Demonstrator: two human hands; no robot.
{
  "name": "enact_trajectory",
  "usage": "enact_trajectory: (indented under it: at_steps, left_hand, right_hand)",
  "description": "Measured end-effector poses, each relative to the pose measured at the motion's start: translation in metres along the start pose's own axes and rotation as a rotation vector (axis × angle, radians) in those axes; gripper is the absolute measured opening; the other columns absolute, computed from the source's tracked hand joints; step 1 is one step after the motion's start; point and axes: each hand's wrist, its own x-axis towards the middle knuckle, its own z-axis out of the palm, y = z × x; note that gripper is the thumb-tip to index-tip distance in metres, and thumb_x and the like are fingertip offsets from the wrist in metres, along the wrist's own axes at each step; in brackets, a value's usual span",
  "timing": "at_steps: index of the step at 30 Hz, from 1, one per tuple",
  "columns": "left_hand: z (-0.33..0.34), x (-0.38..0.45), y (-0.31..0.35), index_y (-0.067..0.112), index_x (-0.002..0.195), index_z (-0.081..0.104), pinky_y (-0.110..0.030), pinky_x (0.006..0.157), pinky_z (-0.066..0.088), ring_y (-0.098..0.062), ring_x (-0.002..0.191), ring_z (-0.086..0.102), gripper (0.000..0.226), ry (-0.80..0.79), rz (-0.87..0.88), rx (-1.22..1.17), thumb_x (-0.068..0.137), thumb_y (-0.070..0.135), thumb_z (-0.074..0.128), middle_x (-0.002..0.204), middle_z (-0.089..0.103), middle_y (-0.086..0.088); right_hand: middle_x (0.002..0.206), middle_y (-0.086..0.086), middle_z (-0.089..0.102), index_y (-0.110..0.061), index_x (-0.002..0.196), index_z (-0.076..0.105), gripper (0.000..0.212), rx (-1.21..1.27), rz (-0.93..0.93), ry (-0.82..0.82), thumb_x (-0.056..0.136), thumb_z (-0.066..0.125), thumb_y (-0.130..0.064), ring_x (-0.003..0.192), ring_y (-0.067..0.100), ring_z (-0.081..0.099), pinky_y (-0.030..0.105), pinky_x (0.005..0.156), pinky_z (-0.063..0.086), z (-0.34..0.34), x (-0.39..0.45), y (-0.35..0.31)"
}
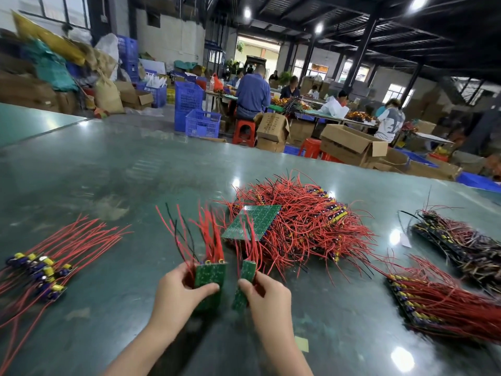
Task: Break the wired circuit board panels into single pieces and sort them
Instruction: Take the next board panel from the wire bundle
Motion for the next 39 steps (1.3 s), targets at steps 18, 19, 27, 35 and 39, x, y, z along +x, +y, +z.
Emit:
enact_trajectory:
  at_steps: [18, 19, 27, 35, 39]
  left_hand:
    - [0.004, 0.013, -0.008, 0.02, 0.115, 0.056, -0.034, 0.083, 0.051, -0.018, 0.091, 0.065, 0.037, -0.033, -0.238, -0.336, 0.083, 0.007, 0.069, 0.091, 0.073, -0.002]
    - [0.002, 0.015, -0.01, 0.014, 0.12, 0.057, -0.039, 0.092, 0.049, -0.021, 0.099, 0.064, 0.037, -0.013, -0.191, -0.226, 0.084, 0.008, 0.068, 0.101, 0.072, -0.004]
    - [-0.001, 0.006, -0.002, 0.009, 0.115, 0.059, -0.016, 0.095, 0.035, -0.019, 0.103, 0.05, 0.045, 0.177, 0.226, 0.154, 0.077, 0.03, 0.07, 0.112, 0.052, -0.013]
    - [0.009, -0.004, 0.007, 0.027, 0.098, 0.067, -0.026, 0.061, 0.055, -0.014, 0.072, 0.064, 0.034, -0.224, -0.028, -0.483, 0.064, 0.025, 0.075, 0.096, 0.07, 0.0]
    - [0.009, 0.001, 0.003, 0.025, 0.084, 0.066, -0.026, 0.07, 0.058, -0.011, 0.078, 0.065, 0.026, -0.068, 0.004, -0.469, 0.062, 0.013, 0.075, 0.084, 0.069, 0.0]
  right_hand:
    - [0.088, -0.015, 0.055, -0.025, 0.14, 0.041, 0.067, -0.016, 0.129, -0.181, 0.081, 0.073, -0.029, 0.079, -0.001, 0.054, 0.007, 0.072, 0.038, -0.008, 0.013, 0.02]
    - [0.085, -0.015, 0.053, -0.025, 0.141, 0.039, 0.069, -0.024, 0.109, -0.179, 0.081, 0.073, -0.025, 0.076, -0.001, 0.053, 0.006, 0.069, 0.037, -0.007, 0.013, 0.02]
    - [0.089, -0.01, 0.067, -0.049, 0.122, 0.047, 0.057, 0.296, -0.12, -0.104, 0.085, 0.067, -0.01, 0.08, -0.006, 0.059, 0.006, 0.08, 0.041, -0.011, 0.006, 0.003]
    - [0.104, -0.022, 0.07, -0.033, 0.109, 0.065, 0.043, 0.348, -0.203, -0.191, 0.08, 0.072, -0.002, 0.102, -0.003, 0.063, 0.01, 0.088, 0.044, -0.014, 0.003, -0.004]
    - [0.106, -0.007, 0.07, -0.03, 0.123, 0.052, 0.055, 0.419, -0.125, -0.198, 0.083, 0.066, 0.004, 0.1, 0.007, 0.066, 0.016, 0.088, 0.048, -0.007, 0.002, -0.003]
